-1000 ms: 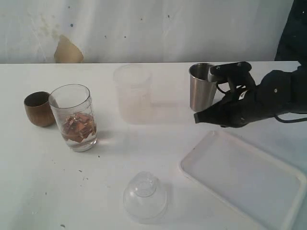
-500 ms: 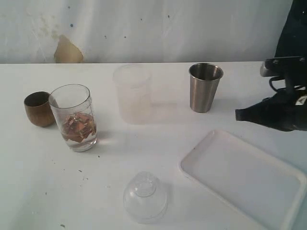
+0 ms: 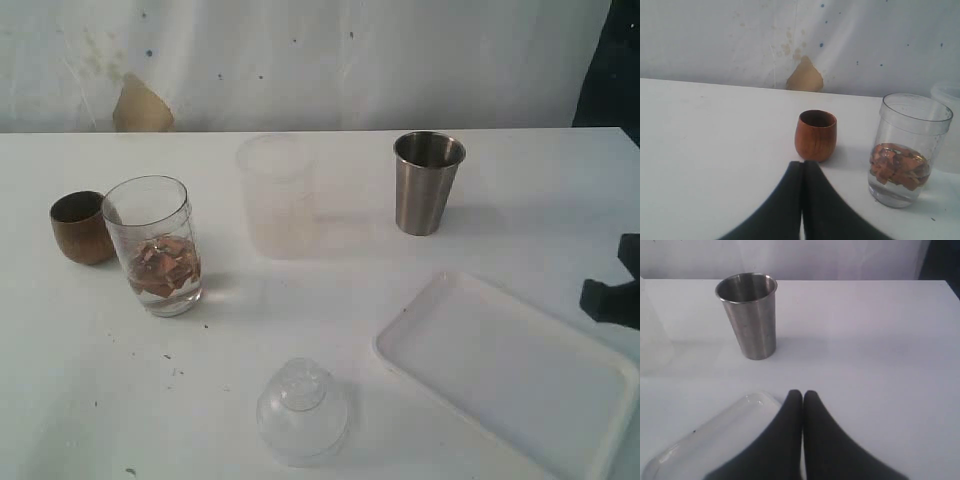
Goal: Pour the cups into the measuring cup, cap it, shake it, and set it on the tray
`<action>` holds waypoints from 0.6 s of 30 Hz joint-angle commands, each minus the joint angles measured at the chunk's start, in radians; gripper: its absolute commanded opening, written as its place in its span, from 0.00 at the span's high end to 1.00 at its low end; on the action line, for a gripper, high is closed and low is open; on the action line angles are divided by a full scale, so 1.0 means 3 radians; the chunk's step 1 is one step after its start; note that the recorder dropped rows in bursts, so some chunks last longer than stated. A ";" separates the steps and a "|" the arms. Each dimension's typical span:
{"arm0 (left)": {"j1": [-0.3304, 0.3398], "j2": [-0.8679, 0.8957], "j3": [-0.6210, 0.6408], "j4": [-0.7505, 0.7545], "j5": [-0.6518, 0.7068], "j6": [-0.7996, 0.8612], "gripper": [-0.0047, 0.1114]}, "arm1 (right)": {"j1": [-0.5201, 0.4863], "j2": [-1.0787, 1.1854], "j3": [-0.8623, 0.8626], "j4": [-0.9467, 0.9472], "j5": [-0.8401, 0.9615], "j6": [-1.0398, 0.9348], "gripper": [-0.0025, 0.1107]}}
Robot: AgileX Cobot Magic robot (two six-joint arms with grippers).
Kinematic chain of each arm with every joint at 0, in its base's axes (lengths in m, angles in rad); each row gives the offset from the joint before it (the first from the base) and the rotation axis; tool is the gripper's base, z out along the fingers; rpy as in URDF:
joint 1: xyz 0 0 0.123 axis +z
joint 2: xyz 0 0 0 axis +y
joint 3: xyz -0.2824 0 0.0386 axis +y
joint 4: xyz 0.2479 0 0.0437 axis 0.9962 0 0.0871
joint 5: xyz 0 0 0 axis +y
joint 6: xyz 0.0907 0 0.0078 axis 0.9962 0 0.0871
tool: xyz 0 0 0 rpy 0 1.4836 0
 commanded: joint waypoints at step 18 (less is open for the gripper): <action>-0.0022 -0.0016 0.0018 0.0021 -0.0026 -0.0001 0.96 | -0.0012 -0.2251 0.0894 -0.0028 0.0387 0.0102 0.98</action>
